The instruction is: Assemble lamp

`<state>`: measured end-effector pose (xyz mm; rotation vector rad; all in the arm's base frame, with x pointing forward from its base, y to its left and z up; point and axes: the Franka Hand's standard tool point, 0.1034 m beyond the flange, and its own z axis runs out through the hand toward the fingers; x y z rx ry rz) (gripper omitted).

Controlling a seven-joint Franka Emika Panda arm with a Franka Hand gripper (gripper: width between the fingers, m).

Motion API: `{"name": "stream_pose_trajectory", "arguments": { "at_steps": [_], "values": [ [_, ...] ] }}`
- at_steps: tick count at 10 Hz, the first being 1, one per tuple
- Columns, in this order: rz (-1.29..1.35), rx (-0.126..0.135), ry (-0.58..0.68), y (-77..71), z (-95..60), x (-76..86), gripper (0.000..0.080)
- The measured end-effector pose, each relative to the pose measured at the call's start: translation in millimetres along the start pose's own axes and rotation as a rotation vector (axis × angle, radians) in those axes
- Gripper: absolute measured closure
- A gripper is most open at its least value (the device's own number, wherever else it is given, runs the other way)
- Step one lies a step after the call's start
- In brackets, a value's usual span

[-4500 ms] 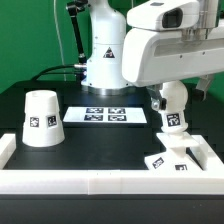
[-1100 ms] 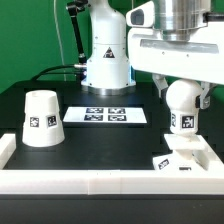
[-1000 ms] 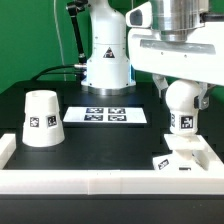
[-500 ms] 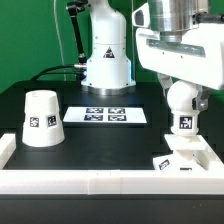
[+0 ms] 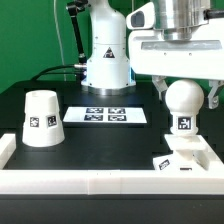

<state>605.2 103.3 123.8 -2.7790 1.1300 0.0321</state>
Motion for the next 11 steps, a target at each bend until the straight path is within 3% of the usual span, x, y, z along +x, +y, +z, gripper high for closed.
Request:
{"name": "stream_pose_trajectory", "arguments": {
  "at_steps": [3,11],
  "values": [
    [-0.317,0.019,0.037,4.1,-2.0,-5.7,0.0101],
    [-0.882,0.01,0.068,6.0,3.8,-6.0,0.0101]
  ]
}}
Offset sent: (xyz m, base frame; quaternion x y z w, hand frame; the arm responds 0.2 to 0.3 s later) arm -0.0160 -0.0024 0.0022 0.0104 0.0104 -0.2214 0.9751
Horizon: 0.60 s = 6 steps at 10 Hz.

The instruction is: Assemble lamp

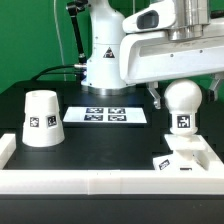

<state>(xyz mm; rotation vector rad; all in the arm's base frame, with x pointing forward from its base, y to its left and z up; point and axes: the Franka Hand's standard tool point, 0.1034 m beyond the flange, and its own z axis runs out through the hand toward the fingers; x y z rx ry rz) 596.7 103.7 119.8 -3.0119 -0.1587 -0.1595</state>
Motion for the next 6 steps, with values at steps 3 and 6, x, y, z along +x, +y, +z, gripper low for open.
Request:
{"name": "stream_pose_trajectory", "arguments": {
  "at_steps": [3,6],
  "values": [
    [-0.019,-0.001,-0.002,-0.8,1.1,-0.9,0.0223],
    [0.004,0.0,-0.002,-0.7,1.2,-0.9,0.0222]
  ]
}}
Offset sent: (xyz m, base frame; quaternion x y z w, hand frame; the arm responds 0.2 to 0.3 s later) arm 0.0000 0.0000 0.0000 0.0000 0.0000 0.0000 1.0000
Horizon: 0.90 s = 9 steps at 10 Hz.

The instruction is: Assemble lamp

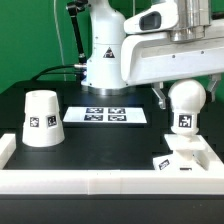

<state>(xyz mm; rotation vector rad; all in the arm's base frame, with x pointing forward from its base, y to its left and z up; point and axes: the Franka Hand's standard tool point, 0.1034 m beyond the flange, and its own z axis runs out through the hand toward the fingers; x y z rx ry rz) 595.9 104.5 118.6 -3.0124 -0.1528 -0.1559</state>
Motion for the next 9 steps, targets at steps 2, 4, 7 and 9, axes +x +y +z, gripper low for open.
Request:
{"name": "stream_pose_trajectory", "arguments": {
  "at_steps": [2,4,7,9],
  "values": [
    [0.095,0.009,-0.027,0.9,-0.1,3.4,0.0222],
    [0.302,0.017,-0.045,2.1,0.3,8.7,0.022],
    [0.512,0.015,-0.041,2.9,0.4,10.9,0.022],
    [0.659,0.012,-0.042,1.2,0.6,10.9,0.022]
  ]
}}
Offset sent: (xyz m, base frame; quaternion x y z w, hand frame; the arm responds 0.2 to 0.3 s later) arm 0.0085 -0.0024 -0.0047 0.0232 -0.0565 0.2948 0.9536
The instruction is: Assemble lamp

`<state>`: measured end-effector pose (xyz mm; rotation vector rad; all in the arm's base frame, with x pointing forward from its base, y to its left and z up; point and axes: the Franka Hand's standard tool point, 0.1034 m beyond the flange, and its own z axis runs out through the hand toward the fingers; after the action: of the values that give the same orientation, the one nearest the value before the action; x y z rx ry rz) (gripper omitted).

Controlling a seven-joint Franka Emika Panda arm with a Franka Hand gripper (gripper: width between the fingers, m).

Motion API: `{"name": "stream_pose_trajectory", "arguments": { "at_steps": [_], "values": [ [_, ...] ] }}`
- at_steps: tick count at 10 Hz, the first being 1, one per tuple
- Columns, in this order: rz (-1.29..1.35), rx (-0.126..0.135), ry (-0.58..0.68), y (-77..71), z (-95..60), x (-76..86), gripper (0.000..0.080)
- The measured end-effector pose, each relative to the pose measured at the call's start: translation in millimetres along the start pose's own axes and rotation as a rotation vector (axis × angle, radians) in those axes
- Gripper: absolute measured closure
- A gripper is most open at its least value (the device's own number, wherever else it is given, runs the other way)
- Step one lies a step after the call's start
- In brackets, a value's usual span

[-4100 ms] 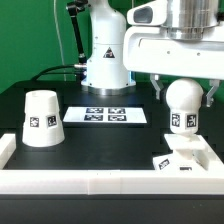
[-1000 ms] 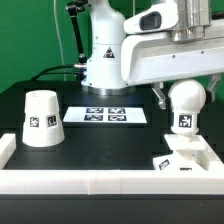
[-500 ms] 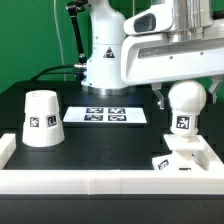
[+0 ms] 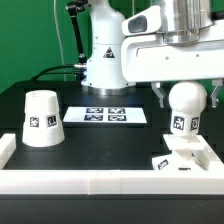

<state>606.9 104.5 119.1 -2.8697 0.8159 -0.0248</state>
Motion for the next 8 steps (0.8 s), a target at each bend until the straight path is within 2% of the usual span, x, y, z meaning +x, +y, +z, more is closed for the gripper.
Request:
{"name": "stream_pose_trajectory", "arguments": {
  "at_steps": [5,6,8],
  "values": [
    [0.269,0.001,-0.001,-0.8,0.5,-1.1,0.022],
    [0.406,0.038,-0.008,1.7,0.4,2.3,0.022],
    [0.609,0.055,-0.026,5.1,0.0,4.8,0.022]
  ]
}}
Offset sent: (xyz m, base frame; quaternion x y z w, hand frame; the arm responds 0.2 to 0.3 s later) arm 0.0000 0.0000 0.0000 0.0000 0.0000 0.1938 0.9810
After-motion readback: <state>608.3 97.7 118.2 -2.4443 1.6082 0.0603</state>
